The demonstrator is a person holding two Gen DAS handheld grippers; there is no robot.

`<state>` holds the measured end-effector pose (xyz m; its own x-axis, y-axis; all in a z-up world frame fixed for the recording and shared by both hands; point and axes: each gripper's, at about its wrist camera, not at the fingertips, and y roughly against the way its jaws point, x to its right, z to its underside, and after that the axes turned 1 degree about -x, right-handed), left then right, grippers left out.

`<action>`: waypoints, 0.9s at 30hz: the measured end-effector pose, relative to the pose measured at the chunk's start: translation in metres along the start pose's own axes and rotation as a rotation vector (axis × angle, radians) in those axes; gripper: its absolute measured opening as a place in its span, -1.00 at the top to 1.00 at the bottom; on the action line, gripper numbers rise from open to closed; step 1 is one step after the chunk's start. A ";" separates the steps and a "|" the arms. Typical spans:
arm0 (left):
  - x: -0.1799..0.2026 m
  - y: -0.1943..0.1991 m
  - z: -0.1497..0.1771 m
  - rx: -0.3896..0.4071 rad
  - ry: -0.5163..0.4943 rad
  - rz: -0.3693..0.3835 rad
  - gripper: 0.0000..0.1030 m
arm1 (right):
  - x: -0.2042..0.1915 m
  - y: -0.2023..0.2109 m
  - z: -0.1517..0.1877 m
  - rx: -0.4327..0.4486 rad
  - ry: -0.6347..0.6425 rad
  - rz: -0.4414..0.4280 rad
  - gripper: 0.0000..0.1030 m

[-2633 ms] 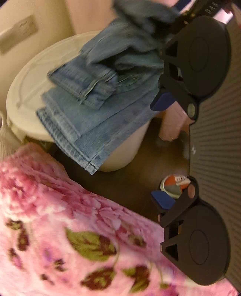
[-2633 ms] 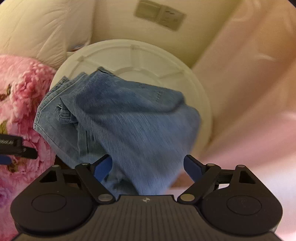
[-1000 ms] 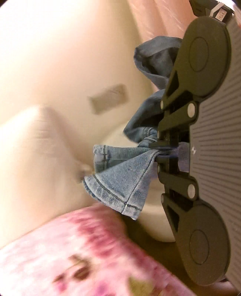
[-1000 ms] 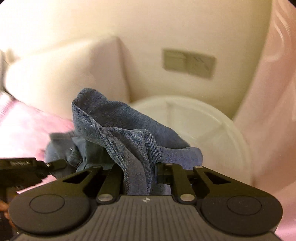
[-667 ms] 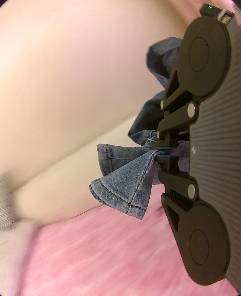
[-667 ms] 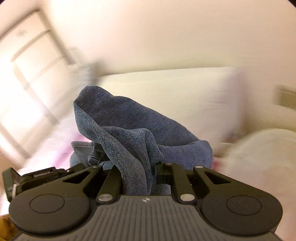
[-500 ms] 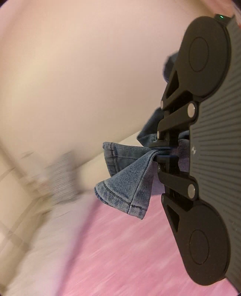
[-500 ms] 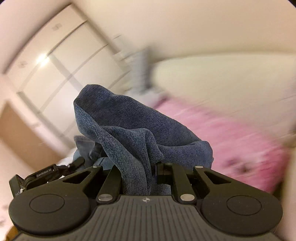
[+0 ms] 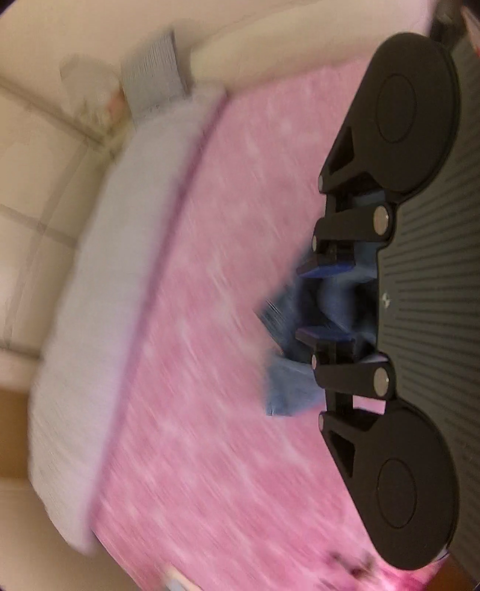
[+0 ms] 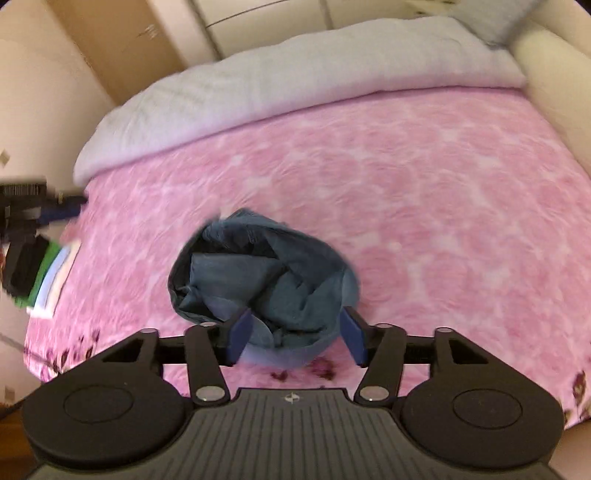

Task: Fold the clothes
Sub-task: 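Carry the jeans with both grippers and drop them onto the bed, then move both grippers back toward the crumpled jeans on the bed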

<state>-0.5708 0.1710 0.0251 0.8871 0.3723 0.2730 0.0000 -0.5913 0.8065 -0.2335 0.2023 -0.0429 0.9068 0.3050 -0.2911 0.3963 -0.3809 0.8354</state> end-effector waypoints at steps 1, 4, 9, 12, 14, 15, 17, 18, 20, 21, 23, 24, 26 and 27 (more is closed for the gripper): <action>-0.017 0.006 0.011 -0.016 0.017 -0.021 0.47 | -0.013 -0.002 -0.003 -0.008 0.019 0.001 -0.16; -0.040 0.020 0.050 -0.063 0.071 -0.045 0.32 | -0.040 -0.002 -0.003 -0.031 0.082 0.024 -0.21; -0.036 0.040 0.108 -0.103 0.116 -0.082 0.17 | -0.072 0.002 0.003 -0.053 0.178 0.041 -0.24; -0.028 0.045 0.132 -0.102 0.129 -0.121 0.10 | -0.084 0.002 0.011 -0.063 0.262 0.028 -0.29; -0.026 0.043 0.142 -0.095 0.135 -0.145 0.06 | -0.090 0.004 0.019 -0.079 0.312 0.013 -0.30; -0.022 0.046 0.148 -0.088 0.137 -0.159 -0.01 | -0.091 0.009 0.026 -0.084 0.332 0.008 -0.32; -0.012 0.056 0.161 -0.069 0.142 -0.193 -0.15 | -0.089 0.016 0.036 -0.089 0.372 -0.001 -0.39; -0.006 0.059 0.168 -0.062 0.140 -0.210 -0.17 | -0.087 0.022 0.041 -0.089 0.387 -0.004 -0.43; 0.006 0.065 0.182 -0.056 0.138 -0.236 -0.17 | -0.078 0.029 0.052 -0.091 0.407 -0.006 -0.44; 0.012 0.068 0.190 -0.055 0.137 -0.245 -0.18 | -0.071 0.032 0.059 -0.098 0.410 -0.007 -0.44; 0.024 0.075 0.206 -0.056 0.139 -0.251 -0.18 | -0.058 0.037 0.072 -0.113 0.413 -0.007 -0.44; 0.030 0.078 0.214 -0.057 0.140 -0.254 -0.19 | -0.051 0.039 0.079 -0.123 0.416 -0.005 -0.44; 0.043 0.085 0.229 -0.054 0.138 -0.260 -0.22 | -0.039 0.045 0.092 -0.134 0.420 -0.004 -0.45; 0.049 0.088 0.237 -0.053 0.138 -0.265 -0.23 | -0.034 0.049 0.097 -0.135 0.424 -0.006 -0.47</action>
<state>-0.4179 -0.0323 -0.0152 0.7879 0.6050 0.1151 0.1963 -0.4238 0.8842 -0.2312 0.0884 -0.0378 0.7542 0.6486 -0.1025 0.3534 -0.2694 0.8958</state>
